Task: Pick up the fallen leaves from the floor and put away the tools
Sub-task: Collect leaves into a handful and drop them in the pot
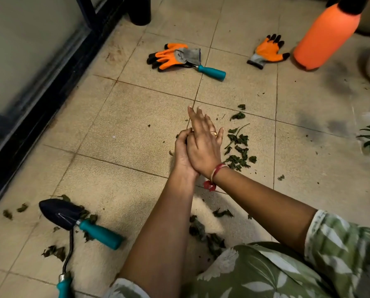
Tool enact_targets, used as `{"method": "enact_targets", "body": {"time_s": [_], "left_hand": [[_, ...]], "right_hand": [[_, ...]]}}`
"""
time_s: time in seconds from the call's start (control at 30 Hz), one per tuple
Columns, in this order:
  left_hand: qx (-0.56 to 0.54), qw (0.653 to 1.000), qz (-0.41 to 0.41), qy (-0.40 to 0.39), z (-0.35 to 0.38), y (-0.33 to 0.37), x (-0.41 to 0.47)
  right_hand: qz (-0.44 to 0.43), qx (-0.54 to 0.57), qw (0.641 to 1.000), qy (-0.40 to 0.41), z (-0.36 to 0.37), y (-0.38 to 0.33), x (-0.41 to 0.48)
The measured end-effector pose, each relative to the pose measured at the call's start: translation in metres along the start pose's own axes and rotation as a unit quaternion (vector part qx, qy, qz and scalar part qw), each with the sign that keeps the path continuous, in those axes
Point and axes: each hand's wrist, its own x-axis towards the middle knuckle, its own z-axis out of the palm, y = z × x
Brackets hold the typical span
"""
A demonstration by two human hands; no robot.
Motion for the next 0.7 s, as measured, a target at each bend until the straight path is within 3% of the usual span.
{"method": "enact_targets", "body": {"time_s": [0.17,0.27,0.33,0.43,0.53,0.63,0.7], "left_hand": [[0.014,0.999,0.027,0.022,-0.016,-0.011,-0.002],[-0.072,0.997,-0.008,0.019,-0.018,-0.016,-0.002],[-0.066,0.997,-0.001,0.042,-0.016,-0.021,0.001],[0.023,0.997,0.024,0.072,-0.014,-0.025,0.007],[-0.056,0.99,-0.023,0.131,-0.016,-0.015,0.011],[-0.086,0.98,-0.02,0.179,-0.029,-0.006,0.017],[-0.074,0.978,-0.028,0.195,-0.034,-0.006,0.02]], "right_hand": [[-0.057,-0.195,0.979,-0.018,0.002,0.011,0.003],[-0.043,-0.234,0.971,-0.037,0.003,0.017,0.003],[-0.022,-0.212,0.975,-0.061,0.005,0.023,0.003],[-0.001,-0.069,0.995,-0.072,0.007,0.034,-0.001],[-0.005,-0.026,1.0,0.003,0.004,0.057,-0.012],[0.101,-0.062,0.99,0.078,-0.002,0.099,-0.034],[0.203,-0.105,0.971,0.074,-0.006,0.129,-0.051]]}}
